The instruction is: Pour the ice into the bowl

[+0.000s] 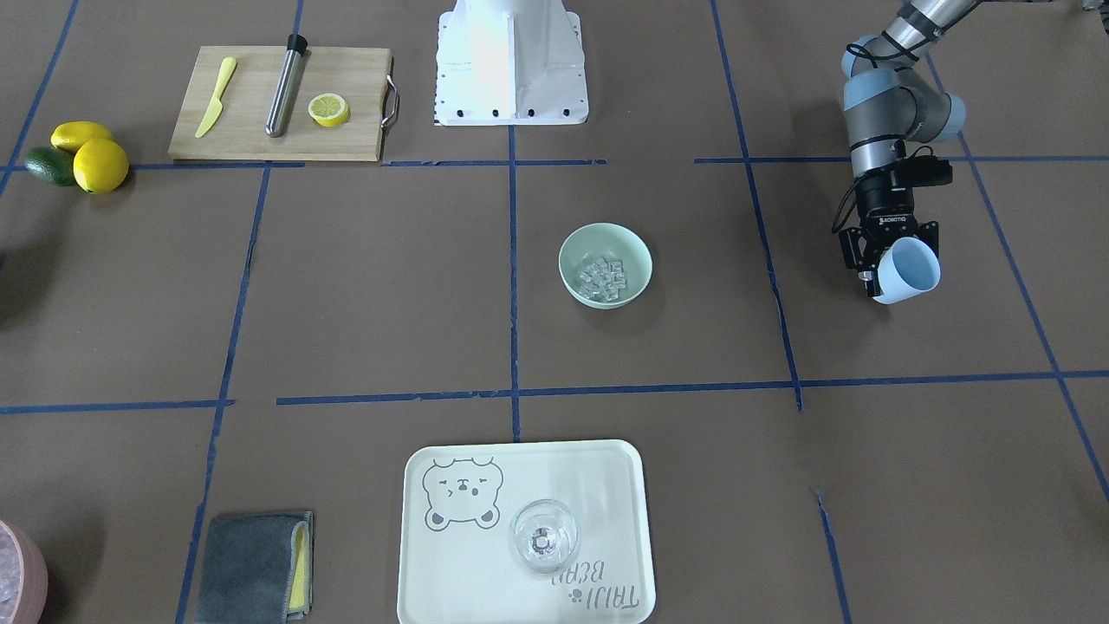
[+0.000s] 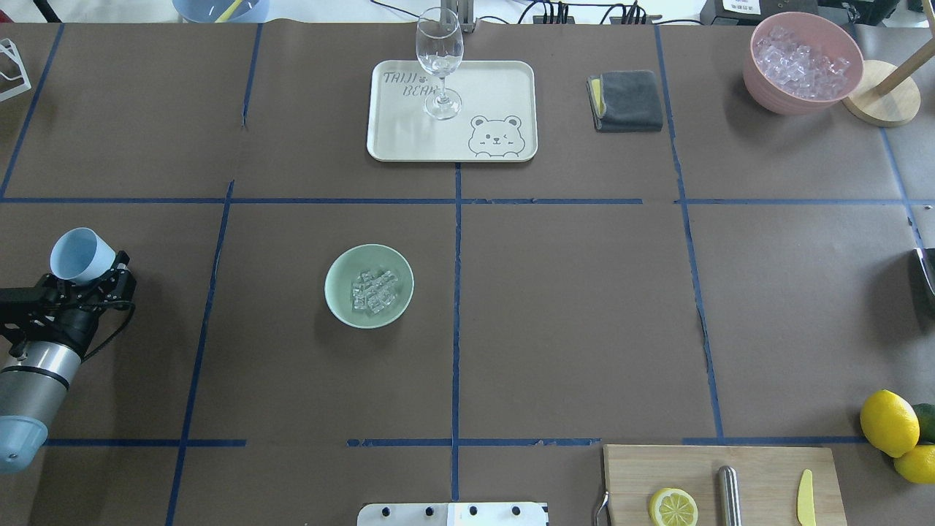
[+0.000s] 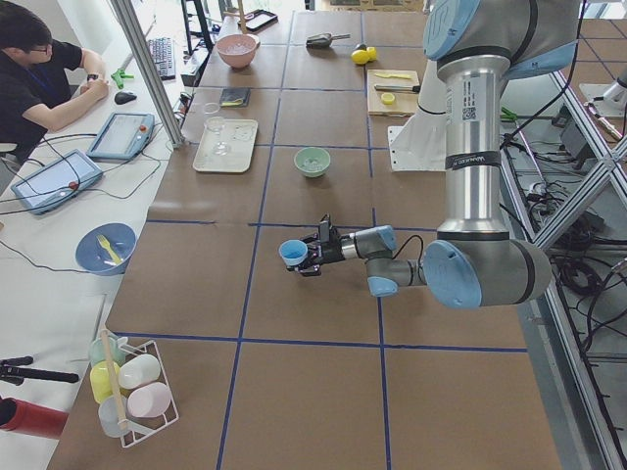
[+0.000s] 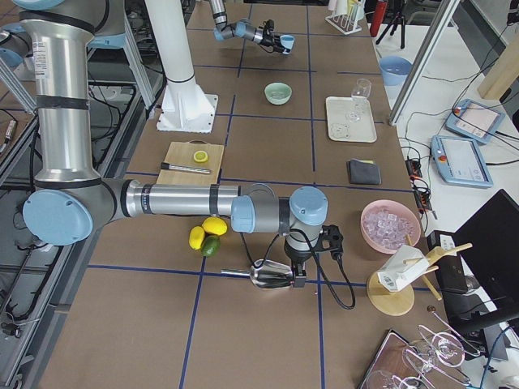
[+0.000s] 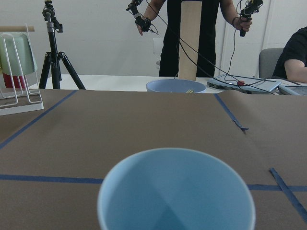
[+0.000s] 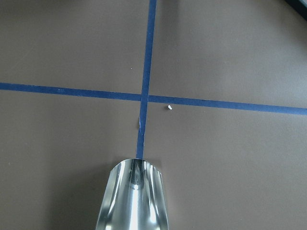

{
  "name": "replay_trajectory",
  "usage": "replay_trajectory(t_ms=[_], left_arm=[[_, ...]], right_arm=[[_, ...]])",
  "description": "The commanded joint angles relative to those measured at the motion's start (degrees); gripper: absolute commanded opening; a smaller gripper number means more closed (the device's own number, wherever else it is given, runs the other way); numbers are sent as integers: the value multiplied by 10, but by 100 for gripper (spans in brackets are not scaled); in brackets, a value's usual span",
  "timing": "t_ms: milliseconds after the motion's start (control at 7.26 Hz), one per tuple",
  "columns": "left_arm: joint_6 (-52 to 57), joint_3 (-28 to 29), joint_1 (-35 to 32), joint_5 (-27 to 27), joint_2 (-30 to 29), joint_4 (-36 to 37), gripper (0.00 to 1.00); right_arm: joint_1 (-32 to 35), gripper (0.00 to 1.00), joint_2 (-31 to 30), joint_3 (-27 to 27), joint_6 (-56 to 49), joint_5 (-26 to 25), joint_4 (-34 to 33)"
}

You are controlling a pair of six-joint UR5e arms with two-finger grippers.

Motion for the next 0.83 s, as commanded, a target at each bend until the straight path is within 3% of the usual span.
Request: replay_trajectory(t_ms=[0,138,275,688], left_arm=[[3,4,3,1,-1,0,28],[3,4,4,1,-1,0,70],[3,3,3,1,-1,0,100],[3,-16,0,6,1,-15,100]], right_arm=[[1,100,0,1,0,0,0],[1,100,0,1,0,0,0],[1,100,0,1,0,0,0],[2,100,0,1,0,0,0]])
